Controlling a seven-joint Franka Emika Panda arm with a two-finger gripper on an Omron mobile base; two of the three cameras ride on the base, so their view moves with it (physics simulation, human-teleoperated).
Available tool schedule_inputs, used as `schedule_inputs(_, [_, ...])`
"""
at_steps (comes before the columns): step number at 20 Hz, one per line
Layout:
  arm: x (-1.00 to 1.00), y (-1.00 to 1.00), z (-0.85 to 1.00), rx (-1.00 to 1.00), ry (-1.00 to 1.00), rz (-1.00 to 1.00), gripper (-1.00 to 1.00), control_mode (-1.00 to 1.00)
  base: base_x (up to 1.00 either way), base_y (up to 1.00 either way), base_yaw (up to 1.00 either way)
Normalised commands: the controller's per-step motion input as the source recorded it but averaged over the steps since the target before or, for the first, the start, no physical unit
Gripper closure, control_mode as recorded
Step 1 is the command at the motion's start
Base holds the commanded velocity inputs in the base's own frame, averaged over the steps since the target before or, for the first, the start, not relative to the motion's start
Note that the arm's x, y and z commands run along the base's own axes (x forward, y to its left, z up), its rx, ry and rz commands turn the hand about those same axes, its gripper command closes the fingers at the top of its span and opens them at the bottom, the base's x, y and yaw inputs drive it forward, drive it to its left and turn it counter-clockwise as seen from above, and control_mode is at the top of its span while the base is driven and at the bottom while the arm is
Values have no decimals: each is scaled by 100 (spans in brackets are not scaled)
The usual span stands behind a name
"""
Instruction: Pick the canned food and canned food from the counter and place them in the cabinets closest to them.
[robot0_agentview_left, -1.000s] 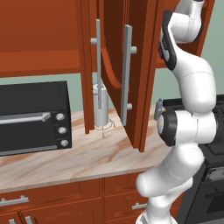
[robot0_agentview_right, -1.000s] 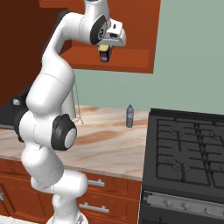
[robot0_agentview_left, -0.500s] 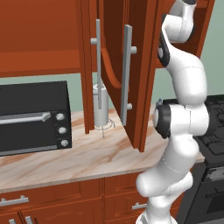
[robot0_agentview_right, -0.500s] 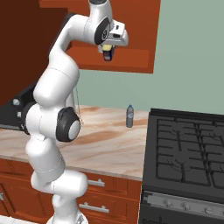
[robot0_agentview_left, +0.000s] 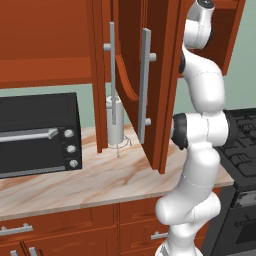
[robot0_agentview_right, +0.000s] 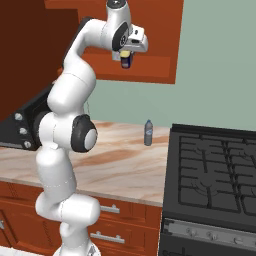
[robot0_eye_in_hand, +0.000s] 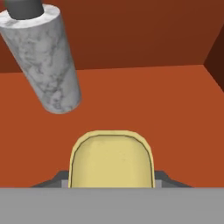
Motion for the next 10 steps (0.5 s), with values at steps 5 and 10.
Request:
schedule_inputs(5, [23, -1, -1, 0, 0, 0, -100, -100, 0, 0, 0])
schedule_inputs(10, [6, 0, 0, 0, 0, 0, -100, -100, 0, 0, 0])
